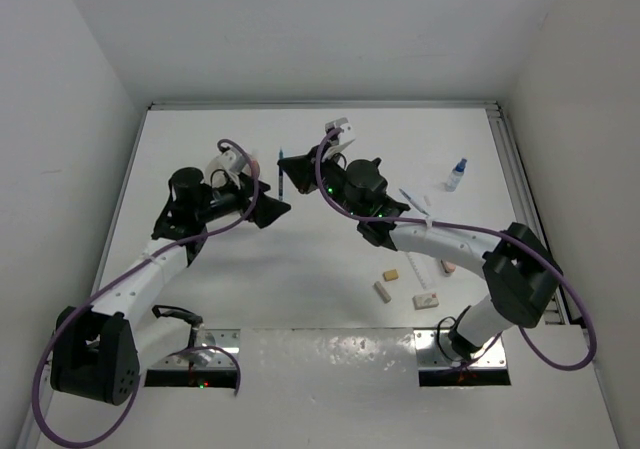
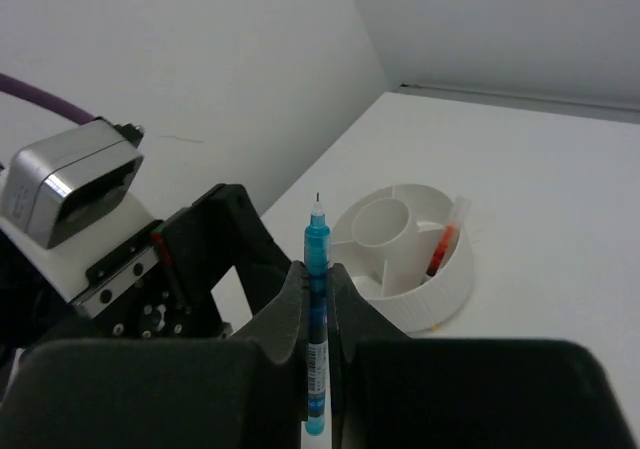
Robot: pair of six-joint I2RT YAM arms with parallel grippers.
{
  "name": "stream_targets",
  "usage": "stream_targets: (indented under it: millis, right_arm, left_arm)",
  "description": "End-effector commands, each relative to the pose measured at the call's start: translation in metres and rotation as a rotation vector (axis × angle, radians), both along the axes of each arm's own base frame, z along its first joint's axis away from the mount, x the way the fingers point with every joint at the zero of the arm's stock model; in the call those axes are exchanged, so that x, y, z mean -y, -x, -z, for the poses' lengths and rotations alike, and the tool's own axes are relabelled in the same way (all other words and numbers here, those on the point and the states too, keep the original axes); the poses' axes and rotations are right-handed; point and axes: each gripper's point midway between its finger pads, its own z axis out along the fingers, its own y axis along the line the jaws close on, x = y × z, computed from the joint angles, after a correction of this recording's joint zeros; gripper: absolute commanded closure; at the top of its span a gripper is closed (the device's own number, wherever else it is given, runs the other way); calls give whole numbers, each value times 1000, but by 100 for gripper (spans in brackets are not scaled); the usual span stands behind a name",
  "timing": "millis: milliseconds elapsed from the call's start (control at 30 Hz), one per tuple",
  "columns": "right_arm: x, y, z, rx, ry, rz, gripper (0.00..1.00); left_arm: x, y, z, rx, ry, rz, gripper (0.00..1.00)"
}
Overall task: Sort the stationery into containers
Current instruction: Pick up the pen from the center of the board, then close the pen cap on the pen.
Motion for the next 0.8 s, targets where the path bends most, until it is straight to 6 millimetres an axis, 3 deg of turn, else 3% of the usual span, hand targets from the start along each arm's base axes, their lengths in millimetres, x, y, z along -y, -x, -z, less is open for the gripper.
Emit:
stream_targets:
  millis: [0,100,233,433,633,767]
  right_arm:
    - [-13,9,-40,65,-119,-69,100]
    - [-15,12,-35,43,-125,-86,100]
    - [-21,21,-25,23,-114,-111,100]
    - [-21,23,-15,-2,-109,-114,100]
    - [-25,24,-11,-12,-106,-125,100]
    - [-26,23,-7,-24,-108,-127,100]
  left_arm:
    - [-4,-11,-21,60,43,-55,6]
    - [-6,-15,-25,65,62,-84,9]
    - [-8,-20,-32,66,98,-102,39]
    - [-4,-19,-36,85,110,-74,57]
    - [-5,-19,-33,80,104,-79,58]
    - [-8,-21,-32,81,94,-93,77]
